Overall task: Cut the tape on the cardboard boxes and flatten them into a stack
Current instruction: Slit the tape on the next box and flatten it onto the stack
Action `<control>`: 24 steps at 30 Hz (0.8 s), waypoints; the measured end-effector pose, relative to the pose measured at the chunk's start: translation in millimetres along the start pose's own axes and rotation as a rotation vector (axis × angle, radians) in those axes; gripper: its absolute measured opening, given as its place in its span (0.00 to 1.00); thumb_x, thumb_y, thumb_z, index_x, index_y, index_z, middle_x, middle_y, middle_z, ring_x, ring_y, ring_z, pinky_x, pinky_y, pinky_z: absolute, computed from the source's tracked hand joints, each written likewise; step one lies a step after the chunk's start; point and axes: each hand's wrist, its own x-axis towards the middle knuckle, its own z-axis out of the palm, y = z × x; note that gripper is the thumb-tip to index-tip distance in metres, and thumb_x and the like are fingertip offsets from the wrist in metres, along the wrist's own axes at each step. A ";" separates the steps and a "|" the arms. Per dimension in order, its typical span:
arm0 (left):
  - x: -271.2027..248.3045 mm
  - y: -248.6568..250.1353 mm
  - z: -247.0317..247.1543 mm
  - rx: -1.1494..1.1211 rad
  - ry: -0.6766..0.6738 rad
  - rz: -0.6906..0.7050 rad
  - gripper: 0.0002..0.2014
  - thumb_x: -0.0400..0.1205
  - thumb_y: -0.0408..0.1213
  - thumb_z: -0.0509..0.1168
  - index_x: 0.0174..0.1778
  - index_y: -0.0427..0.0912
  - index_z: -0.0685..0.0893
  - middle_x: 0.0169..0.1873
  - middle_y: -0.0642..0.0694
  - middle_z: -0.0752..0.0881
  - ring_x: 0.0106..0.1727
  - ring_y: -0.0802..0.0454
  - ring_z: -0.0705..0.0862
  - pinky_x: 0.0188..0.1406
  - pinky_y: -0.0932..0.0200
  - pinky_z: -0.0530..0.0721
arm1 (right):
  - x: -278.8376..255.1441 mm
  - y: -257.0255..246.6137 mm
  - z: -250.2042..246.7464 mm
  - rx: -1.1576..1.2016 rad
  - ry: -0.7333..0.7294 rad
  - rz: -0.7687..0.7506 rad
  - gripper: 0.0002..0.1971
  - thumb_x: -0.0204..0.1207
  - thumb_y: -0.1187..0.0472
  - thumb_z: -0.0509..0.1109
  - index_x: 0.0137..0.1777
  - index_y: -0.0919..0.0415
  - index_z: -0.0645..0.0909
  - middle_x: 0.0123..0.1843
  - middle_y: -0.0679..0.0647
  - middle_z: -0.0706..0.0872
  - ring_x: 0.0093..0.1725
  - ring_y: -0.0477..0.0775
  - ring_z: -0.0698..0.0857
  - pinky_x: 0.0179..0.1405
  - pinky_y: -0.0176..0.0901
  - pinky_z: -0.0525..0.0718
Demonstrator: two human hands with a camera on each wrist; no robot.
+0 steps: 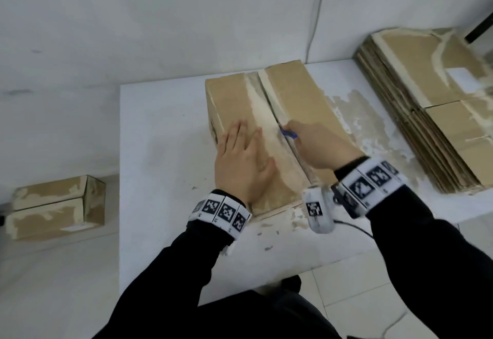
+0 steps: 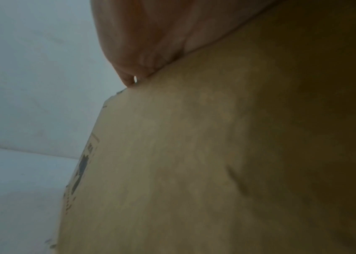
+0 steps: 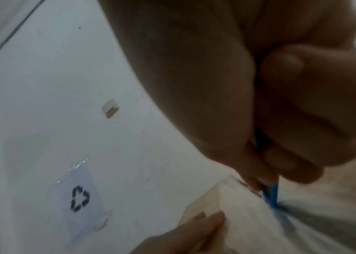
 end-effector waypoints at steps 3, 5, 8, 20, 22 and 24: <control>0.5 -0.4 0.7 0.011 0.010 0.001 0.39 0.75 0.62 0.41 0.82 0.49 0.62 0.83 0.41 0.58 0.84 0.47 0.50 0.82 0.50 0.44 | -46.3 11.9 8.1 0.055 -0.069 0.019 0.18 0.84 0.66 0.51 0.71 0.58 0.71 0.43 0.59 0.82 0.32 0.54 0.75 0.25 0.37 0.67; -0.4 -2.4 1.5 0.004 0.024 0.016 0.38 0.76 0.62 0.42 0.81 0.48 0.63 0.82 0.40 0.59 0.84 0.46 0.51 0.82 0.49 0.45 | -72.1 18.1 3.7 0.129 -0.095 0.046 0.18 0.84 0.67 0.52 0.71 0.54 0.71 0.33 0.53 0.77 0.25 0.49 0.71 0.17 0.32 0.66; -1.7 -3.6 2.5 -0.015 0.054 0.034 0.36 0.77 0.61 0.46 0.80 0.47 0.67 0.81 0.39 0.63 0.83 0.44 0.55 0.82 0.47 0.49 | -72.4 13.5 -14.2 0.197 0.121 0.033 0.19 0.83 0.67 0.53 0.72 0.55 0.71 0.30 0.50 0.74 0.24 0.47 0.69 0.17 0.32 0.65; -1.4 -3.5 2.6 -0.012 0.048 0.025 0.35 0.77 0.62 0.47 0.80 0.49 0.66 0.81 0.40 0.62 0.83 0.45 0.55 0.82 0.49 0.47 | 18.6 -18.2 -20.8 -0.098 -0.040 0.055 0.19 0.84 0.69 0.52 0.72 0.62 0.74 0.68 0.63 0.78 0.47 0.60 0.78 0.32 0.35 0.72; -0.9 -2.3 1.7 -0.001 0.025 0.010 0.35 0.78 0.61 0.49 0.81 0.50 0.64 0.82 0.41 0.60 0.84 0.47 0.52 0.82 0.51 0.44 | -4.2 -6.7 -10.4 -0.060 -0.035 0.051 0.18 0.83 0.69 0.54 0.70 0.62 0.75 0.66 0.64 0.80 0.58 0.63 0.80 0.46 0.43 0.76; -0.9 -1.0 0.4 0.004 0.001 0.005 0.34 0.81 0.60 0.52 0.82 0.50 0.61 0.83 0.42 0.57 0.84 0.48 0.49 0.82 0.51 0.42 | -39.3 9.4 4.6 0.035 -0.031 0.057 0.18 0.82 0.69 0.54 0.68 0.61 0.76 0.56 0.61 0.84 0.47 0.58 0.82 0.39 0.40 0.75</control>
